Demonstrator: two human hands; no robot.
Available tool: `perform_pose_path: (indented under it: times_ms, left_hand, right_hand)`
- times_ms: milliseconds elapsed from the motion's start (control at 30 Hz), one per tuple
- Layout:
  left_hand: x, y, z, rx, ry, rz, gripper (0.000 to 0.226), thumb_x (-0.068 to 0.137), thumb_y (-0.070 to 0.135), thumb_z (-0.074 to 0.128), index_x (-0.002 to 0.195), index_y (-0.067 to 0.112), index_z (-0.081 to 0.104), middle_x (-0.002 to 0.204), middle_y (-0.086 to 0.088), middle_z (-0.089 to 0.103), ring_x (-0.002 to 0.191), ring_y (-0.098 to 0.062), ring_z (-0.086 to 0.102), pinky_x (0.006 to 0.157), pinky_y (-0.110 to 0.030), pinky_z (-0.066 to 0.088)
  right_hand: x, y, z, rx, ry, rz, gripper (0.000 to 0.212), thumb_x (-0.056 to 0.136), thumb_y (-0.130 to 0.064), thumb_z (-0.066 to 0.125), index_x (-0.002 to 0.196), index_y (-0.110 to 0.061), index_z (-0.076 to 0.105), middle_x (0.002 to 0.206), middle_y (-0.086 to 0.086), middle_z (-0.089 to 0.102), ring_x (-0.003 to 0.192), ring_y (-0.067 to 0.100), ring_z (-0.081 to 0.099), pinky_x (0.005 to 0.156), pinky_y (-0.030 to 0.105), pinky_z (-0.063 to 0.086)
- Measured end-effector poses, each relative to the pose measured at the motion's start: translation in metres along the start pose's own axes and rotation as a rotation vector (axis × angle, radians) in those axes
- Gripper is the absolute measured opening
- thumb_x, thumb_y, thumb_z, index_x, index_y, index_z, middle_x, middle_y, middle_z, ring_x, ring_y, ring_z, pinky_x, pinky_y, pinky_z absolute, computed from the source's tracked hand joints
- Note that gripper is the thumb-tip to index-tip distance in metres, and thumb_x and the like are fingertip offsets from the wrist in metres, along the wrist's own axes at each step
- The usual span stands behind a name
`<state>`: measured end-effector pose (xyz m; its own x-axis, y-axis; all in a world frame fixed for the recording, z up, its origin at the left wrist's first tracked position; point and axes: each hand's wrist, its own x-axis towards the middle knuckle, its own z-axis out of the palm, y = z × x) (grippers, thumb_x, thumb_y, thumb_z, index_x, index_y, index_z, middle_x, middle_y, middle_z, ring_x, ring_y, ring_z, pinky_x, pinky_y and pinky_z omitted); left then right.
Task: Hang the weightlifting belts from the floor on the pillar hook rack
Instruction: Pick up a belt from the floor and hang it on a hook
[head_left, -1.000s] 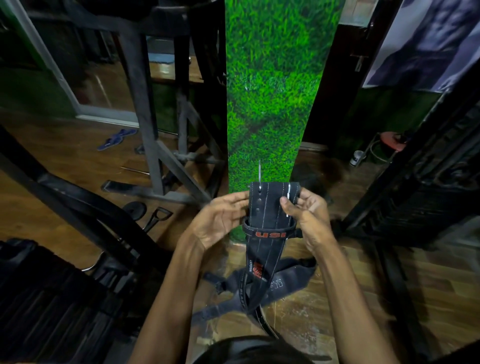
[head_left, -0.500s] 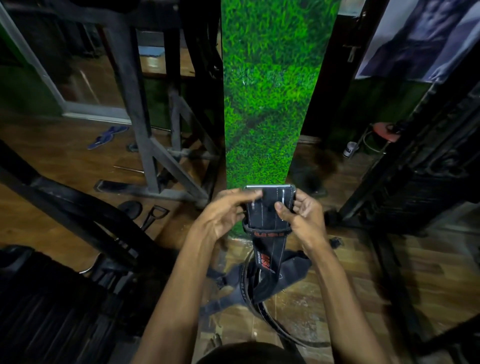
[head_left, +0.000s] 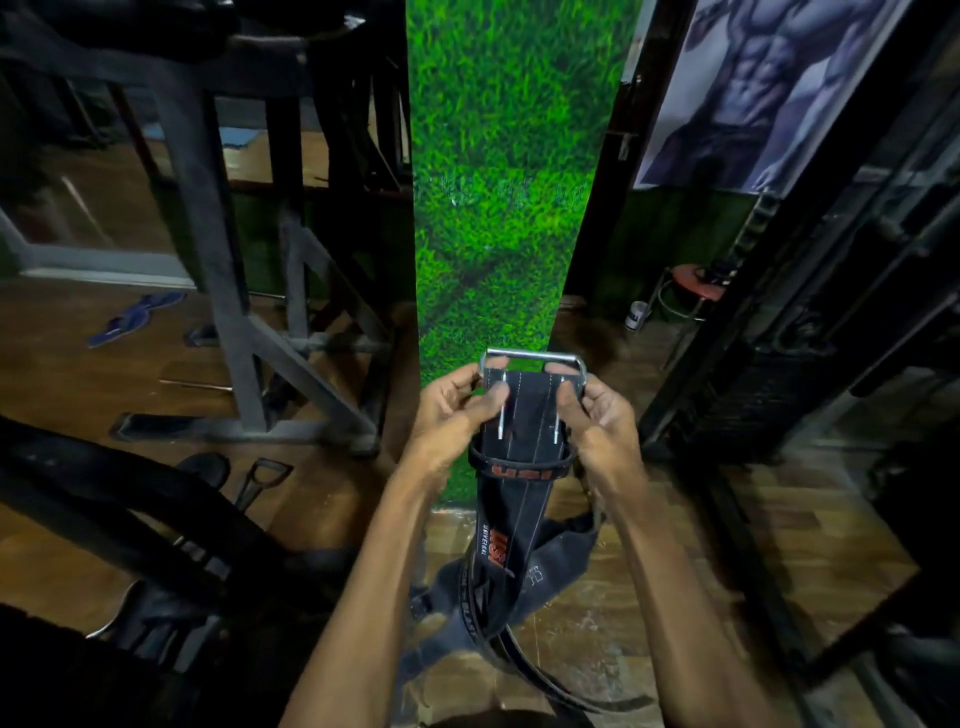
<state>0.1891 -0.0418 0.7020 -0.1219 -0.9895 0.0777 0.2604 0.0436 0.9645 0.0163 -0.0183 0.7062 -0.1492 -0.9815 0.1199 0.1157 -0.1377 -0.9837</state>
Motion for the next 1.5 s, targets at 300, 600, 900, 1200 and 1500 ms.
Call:
perform_pose_path:
  times_ms: [300, 600, 900, 1200, 1500]
  left_hand:
    - [0.029, 0.024, 0.047, -0.095, 0.123, 0.157, 0.022, 0.098, 0.013, 0.064, 0.095, -0.005, 0.076, 0.100, -0.025, 0.076, 0.087, -0.024, 0.069, 0.086, -0.039, 0.055]
    - [0.111, 0.079, 0.107, -0.076, 0.197, 0.262, 0.022, 0.098, 0.016, 0.065, 0.084, 0.006, 0.079, 0.094, -0.021, 0.078, 0.080, -0.025, 0.069, 0.079, -0.039, 0.055]
    - [0.209, 0.168, 0.188, -0.077, 0.246, 0.399, 0.022, 0.097, 0.016, 0.067, 0.088, -0.002, 0.077, 0.098, -0.025, 0.076, 0.074, -0.024, 0.068, 0.061, -0.026, 0.055]
    - [0.295, 0.258, 0.256, -0.078, 0.289, 0.397, 0.018, 0.093, 0.016, 0.072, 0.099, 0.001, 0.078, 0.092, -0.011, 0.080, 0.074, -0.021, 0.073, 0.064, -0.028, 0.060]
    - [0.365, 0.346, 0.306, -0.074, 0.340, 0.376, 0.012, 0.087, 0.017, 0.078, 0.076, 0.014, 0.078, 0.087, -0.009, 0.080, 0.066, -0.020, 0.068, 0.053, -0.026, 0.057]
  right_hand:
    - [0.020, -0.026, -0.004, 0.022, 0.220, -0.123, 0.026, 0.102, -0.035, 0.054, 0.094, -0.018, 0.072, 0.085, 0.013, 0.068, 0.078, 0.027, 0.057, 0.074, 0.042, 0.047]
    - [0.118, -0.091, -0.023, 0.008, 0.285, -0.180, 0.032, 0.107, -0.026, 0.049, 0.090, -0.010, 0.071, 0.077, 0.006, 0.069, 0.068, 0.016, 0.060, 0.065, 0.029, 0.049]
    - [0.237, -0.193, -0.062, -0.053, 0.214, -0.329, 0.034, 0.104, -0.042, 0.048, 0.084, -0.028, 0.072, 0.085, 0.009, 0.078, 0.070, 0.027, 0.069, 0.072, 0.045, 0.059]
    - [0.328, -0.294, -0.089, -0.077, 0.257, -0.455, 0.035, 0.104, -0.041, 0.049, 0.090, -0.018, 0.072, 0.085, 0.013, 0.075, 0.065, 0.019, 0.061, 0.064, 0.040, 0.055]
    - [0.398, -0.387, -0.099, -0.086, 0.277, -0.518, 0.038, 0.106, -0.037, 0.049, 0.096, -0.007, 0.070, 0.075, 0.001, 0.062, 0.066, 0.015, 0.053, 0.063, 0.030, 0.041]
